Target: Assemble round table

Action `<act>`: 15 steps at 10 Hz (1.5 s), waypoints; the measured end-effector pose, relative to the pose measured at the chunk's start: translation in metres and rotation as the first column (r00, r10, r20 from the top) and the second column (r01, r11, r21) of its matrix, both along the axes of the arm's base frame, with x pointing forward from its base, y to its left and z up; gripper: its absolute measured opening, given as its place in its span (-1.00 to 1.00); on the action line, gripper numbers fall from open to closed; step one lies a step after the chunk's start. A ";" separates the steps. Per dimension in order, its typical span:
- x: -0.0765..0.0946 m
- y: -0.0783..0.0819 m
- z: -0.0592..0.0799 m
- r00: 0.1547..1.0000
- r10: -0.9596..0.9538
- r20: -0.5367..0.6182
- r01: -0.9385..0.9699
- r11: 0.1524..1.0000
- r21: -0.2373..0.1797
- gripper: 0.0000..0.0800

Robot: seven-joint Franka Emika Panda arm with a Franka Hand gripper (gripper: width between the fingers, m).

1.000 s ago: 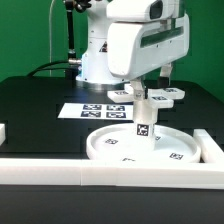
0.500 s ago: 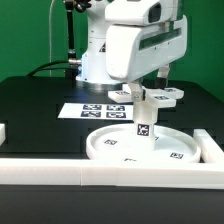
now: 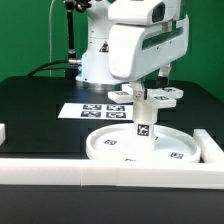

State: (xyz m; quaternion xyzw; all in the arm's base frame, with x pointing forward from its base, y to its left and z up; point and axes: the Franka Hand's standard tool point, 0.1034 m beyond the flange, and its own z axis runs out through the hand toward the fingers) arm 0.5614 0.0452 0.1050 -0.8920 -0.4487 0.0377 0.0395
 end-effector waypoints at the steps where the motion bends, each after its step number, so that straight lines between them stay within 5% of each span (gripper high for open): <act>1: -0.001 -0.001 -0.001 0.997 0.071 -0.016 -0.071 0.997 -0.006 0.62; 5: 0.002 -0.003 -0.001 0.927 0.375 -0.018 -0.375 0.927 0.003 0.62; 13: 0.004 -0.003 0.003 0.917 0.398 -0.019 -0.398 0.917 -0.011 0.62; 15: 0.004 -0.005 0.003 0.846 0.532 -0.017 -0.532 0.846 0.002 0.62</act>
Offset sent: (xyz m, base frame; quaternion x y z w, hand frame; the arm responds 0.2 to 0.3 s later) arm 0.0018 0.0041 0.0006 0.0110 -0.0158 -0.2369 0.9713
